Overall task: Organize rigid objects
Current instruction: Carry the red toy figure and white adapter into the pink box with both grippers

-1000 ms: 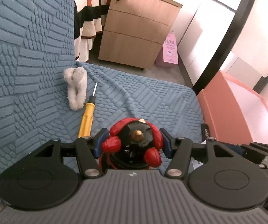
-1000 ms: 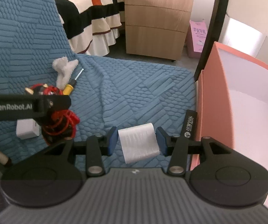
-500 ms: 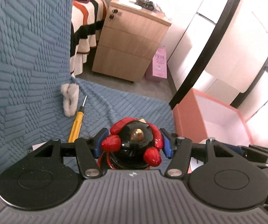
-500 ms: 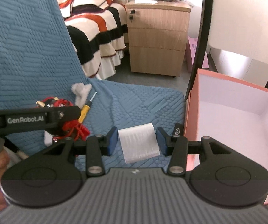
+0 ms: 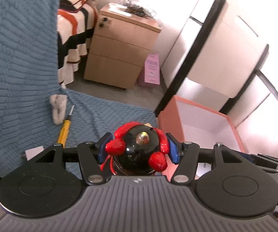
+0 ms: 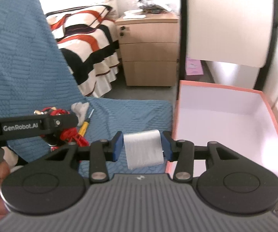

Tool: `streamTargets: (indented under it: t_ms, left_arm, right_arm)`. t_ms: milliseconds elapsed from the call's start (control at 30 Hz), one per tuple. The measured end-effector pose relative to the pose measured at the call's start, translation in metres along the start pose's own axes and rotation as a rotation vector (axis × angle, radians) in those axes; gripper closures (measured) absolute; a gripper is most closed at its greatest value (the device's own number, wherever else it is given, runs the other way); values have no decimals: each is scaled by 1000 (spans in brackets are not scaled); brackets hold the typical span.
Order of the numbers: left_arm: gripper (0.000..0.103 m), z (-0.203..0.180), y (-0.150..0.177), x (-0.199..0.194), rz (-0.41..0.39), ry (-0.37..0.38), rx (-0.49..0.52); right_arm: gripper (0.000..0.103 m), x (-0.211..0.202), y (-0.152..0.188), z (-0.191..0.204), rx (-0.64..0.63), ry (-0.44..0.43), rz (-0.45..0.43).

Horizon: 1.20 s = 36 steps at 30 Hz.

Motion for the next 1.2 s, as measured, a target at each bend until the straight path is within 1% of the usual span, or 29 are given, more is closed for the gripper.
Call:
streamTargets:
  t_ms: [200,433,633,800,967,1067,1200]
  left_arm:
    - [39,-39,0,7,7,46,39]
    - [39,-92,-6,15,10,101,80]
    - [39,-141,-13,29,22,139,128]
    - [39,-168,-12,54,54,140,148]
    - [39,-184,-5,88,95,131,126]
    - [39,-191,2,108,115,124,123]
    - [39,-199,16,139,168,101,132]
  right_arm:
    - [58,-11,0,-31,36,34,-17]
    - [58,-34,-7,-71,71,68,-55]
    - [58,-49,-8,-118,119,105,-68]
    - [58,-40,-6,-156,164,124,-40]
    - [58,-21,2,-184,175,132,12]
    - [58,-9,9,-197,181,125,46]
    - [58,9,21,-215,193,123,89]
Point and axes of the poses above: each gripper's, at about its wrist camera, not at the fingertips, and x roughly the way its jaws point, z to its left, y to its underside, the point moved 6 cm from there along x, roughly the way its jaws point, and after that the axes turned 5 degrees about x, right-handed, at the moved point
